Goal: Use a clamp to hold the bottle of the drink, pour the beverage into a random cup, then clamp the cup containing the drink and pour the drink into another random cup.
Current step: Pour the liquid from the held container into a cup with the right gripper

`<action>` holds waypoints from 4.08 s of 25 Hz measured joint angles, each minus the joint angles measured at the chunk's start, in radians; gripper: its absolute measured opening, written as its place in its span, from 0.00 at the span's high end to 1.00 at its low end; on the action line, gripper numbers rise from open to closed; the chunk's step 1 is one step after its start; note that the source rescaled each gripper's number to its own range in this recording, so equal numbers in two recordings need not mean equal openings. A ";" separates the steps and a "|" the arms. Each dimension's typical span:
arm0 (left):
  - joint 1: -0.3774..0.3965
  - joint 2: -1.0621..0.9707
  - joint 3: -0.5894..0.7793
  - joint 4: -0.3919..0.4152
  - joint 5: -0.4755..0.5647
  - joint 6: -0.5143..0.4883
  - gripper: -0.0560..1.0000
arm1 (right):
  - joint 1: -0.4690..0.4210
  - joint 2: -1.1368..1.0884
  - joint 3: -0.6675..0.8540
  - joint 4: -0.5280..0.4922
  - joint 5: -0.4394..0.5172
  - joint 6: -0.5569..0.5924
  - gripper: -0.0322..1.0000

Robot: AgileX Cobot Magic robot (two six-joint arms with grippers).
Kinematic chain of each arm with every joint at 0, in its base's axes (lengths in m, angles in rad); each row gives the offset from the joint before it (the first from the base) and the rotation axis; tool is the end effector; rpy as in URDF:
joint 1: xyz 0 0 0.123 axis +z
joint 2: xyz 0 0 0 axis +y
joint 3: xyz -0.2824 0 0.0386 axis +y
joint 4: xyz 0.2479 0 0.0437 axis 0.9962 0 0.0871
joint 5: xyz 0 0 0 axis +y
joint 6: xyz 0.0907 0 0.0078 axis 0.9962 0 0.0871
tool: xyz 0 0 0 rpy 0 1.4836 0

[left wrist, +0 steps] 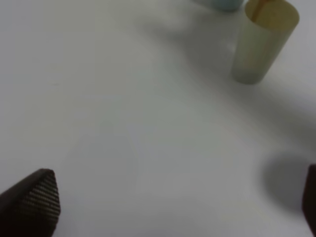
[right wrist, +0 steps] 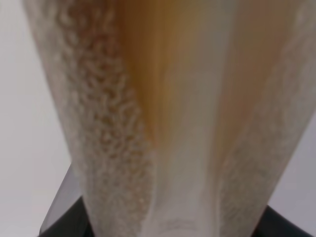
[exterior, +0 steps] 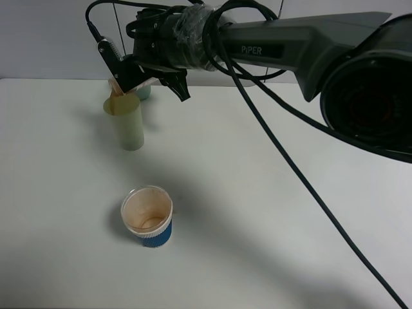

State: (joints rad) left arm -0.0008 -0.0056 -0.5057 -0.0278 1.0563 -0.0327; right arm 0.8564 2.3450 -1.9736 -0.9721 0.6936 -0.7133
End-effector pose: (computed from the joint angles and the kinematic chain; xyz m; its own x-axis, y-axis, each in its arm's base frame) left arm -0.0062 -0.0022 0.2791 -0.4424 -0.0460 -0.8956 0.0020 0.9986 -0.0523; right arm 0.3835 0.3687 0.1975 0.3765 -0.8618 0.3398 -0.4379 -0.4888 -0.7545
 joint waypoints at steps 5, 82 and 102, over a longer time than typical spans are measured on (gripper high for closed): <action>0.000 0.000 0.000 0.000 0.000 0.000 0.02 | 0.000 0.000 0.000 0.000 0.002 -0.005 0.95; 0.000 0.000 0.000 0.000 0.000 0.000 0.02 | 0.038 0.000 0.000 -0.201 0.026 -0.008 0.95; 0.000 0.000 0.000 0.000 0.000 0.000 0.02 | 0.089 0.000 0.000 -0.223 0.103 -0.056 0.95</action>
State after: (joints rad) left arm -0.0008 -0.0056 -0.5057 -0.0278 1.0563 -0.0327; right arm 0.9449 2.3450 -1.9736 -1.1949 0.7967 -0.7692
